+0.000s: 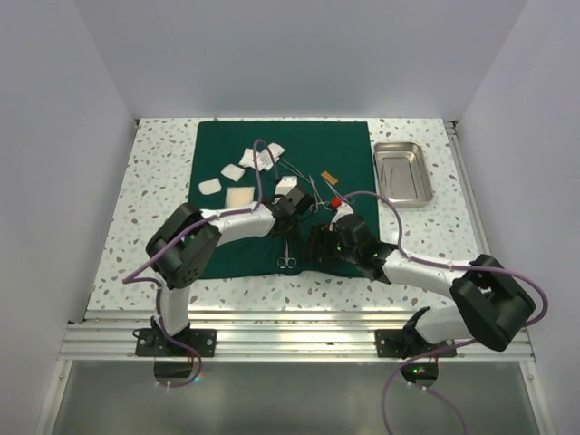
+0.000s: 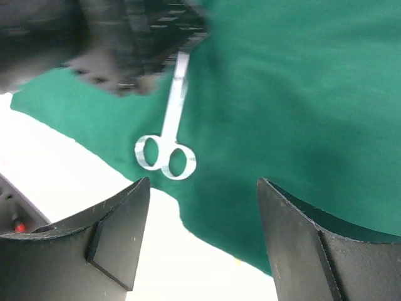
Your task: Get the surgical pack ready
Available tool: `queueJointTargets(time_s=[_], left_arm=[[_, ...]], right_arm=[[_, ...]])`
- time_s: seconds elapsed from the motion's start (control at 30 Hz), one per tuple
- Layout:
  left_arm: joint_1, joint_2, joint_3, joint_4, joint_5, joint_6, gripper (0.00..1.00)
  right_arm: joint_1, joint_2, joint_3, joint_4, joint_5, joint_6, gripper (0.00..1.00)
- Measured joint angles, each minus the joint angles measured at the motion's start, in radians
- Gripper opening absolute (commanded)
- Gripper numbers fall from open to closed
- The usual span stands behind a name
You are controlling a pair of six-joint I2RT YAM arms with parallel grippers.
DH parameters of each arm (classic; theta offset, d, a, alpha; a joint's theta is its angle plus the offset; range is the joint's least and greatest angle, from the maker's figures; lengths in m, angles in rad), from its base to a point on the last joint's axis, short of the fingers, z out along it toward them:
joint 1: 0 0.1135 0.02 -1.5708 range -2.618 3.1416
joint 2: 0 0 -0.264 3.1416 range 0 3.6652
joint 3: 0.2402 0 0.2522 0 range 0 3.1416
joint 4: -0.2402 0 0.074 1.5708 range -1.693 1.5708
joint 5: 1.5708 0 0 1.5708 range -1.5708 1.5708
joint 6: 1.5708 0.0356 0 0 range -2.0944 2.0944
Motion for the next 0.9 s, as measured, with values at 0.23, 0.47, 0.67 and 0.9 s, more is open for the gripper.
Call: queueJointTargets(time_s=[0.23,0.47,0.67,0.9], left_arm=[[0.003,-0.009,-0.009,0.048,0.046,0.014,0.5],[-0.002,-0.001,0.009,0.037,0.054,0.014,0.63],[-0.004,-0.035,-0.026,0.036,0.055,0.011,0.69],[-0.003,-0.085,-0.057,-0.068,0.081,0.012,0.7]], right_arm=[[0.049,0.036,0.067,0.011,-0.05,-0.001,0.7],[0.051,0.048,0.073,0.021,-0.051,0.0,0.66],[0.051,0.006,0.039,0.034,-0.021,0.0,0.65],[0.051,-0.124,-0.017,0.038,0.039,-0.001,0.65]])
